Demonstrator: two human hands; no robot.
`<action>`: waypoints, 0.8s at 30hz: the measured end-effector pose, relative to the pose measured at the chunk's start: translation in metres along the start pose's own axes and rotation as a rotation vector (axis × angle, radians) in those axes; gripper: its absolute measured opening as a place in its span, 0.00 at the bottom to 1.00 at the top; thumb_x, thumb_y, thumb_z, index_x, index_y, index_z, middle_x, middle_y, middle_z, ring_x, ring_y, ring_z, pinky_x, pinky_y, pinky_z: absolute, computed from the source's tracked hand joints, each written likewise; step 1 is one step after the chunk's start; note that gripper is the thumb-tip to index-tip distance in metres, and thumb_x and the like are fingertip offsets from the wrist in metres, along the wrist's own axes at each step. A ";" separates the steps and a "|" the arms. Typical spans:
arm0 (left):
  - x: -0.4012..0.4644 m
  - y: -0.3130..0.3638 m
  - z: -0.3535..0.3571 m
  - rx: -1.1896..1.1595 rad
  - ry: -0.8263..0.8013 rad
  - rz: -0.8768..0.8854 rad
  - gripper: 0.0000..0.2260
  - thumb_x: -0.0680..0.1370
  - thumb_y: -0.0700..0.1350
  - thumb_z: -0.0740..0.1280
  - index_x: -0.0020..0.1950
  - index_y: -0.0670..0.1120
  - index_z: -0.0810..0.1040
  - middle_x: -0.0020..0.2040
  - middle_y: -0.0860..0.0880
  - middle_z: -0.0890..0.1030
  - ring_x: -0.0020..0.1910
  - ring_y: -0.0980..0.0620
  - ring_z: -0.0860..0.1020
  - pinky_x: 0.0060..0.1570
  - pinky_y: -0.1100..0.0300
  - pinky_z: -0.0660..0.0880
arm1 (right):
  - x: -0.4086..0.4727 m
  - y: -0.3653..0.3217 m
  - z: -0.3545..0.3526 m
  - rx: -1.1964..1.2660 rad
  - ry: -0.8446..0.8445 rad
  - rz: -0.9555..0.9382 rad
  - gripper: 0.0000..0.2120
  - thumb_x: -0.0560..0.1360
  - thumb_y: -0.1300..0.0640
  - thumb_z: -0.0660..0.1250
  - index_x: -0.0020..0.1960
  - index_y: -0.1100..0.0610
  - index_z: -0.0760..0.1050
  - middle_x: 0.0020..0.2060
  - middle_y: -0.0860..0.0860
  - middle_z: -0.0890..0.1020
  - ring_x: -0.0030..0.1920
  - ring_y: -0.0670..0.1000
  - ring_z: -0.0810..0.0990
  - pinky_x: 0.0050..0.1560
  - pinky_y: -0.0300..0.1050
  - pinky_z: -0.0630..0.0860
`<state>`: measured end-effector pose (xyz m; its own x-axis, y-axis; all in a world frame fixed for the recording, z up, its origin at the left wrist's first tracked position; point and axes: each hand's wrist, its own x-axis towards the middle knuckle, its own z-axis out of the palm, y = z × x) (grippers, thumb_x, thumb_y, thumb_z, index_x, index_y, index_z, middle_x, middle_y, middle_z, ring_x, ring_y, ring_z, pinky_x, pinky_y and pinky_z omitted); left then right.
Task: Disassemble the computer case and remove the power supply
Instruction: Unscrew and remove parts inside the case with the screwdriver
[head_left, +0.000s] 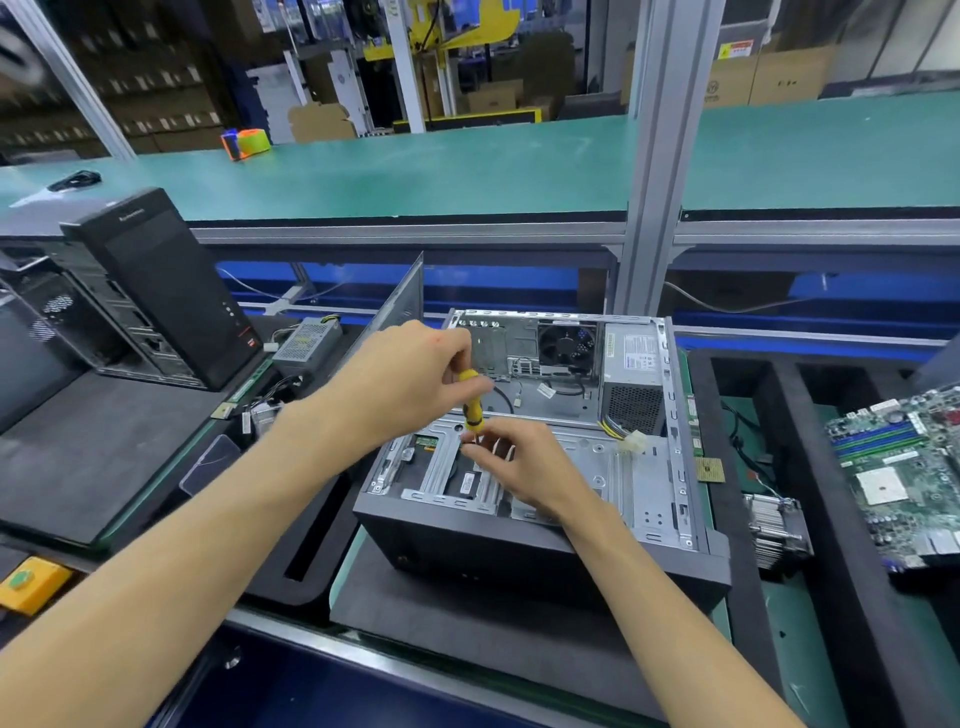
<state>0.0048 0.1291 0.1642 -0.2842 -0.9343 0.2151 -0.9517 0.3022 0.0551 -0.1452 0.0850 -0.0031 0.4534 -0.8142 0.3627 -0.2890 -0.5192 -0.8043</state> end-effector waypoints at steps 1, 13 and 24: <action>0.000 0.002 0.004 0.089 0.049 -0.025 0.19 0.78 0.63 0.63 0.37 0.50 0.70 0.31 0.54 0.76 0.32 0.51 0.75 0.32 0.57 0.69 | 0.000 -0.001 -0.001 0.018 0.019 -0.004 0.04 0.77 0.55 0.73 0.49 0.55 0.85 0.33 0.39 0.78 0.32 0.44 0.73 0.38 0.36 0.69; -0.002 -0.001 -0.006 -0.200 -0.084 0.168 0.13 0.79 0.38 0.66 0.62 0.48 0.81 0.56 0.54 0.79 0.50 0.55 0.78 0.52 0.61 0.77 | 0.001 0.002 -0.001 0.069 -0.006 0.087 0.09 0.80 0.51 0.70 0.48 0.56 0.86 0.35 0.53 0.82 0.35 0.55 0.74 0.39 0.51 0.73; -0.002 -0.001 0.006 0.027 0.046 -0.004 0.14 0.80 0.62 0.61 0.50 0.52 0.74 0.44 0.58 0.75 0.41 0.53 0.77 0.36 0.58 0.70 | -0.001 -0.002 -0.002 0.046 -0.013 0.065 0.08 0.80 0.52 0.70 0.51 0.55 0.86 0.36 0.46 0.83 0.33 0.46 0.74 0.38 0.43 0.73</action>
<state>0.0057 0.1293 0.1581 -0.2754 -0.9256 0.2596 -0.9558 0.2926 0.0295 -0.1472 0.0865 -0.0009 0.4462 -0.8422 0.3026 -0.2794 -0.4524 -0.8469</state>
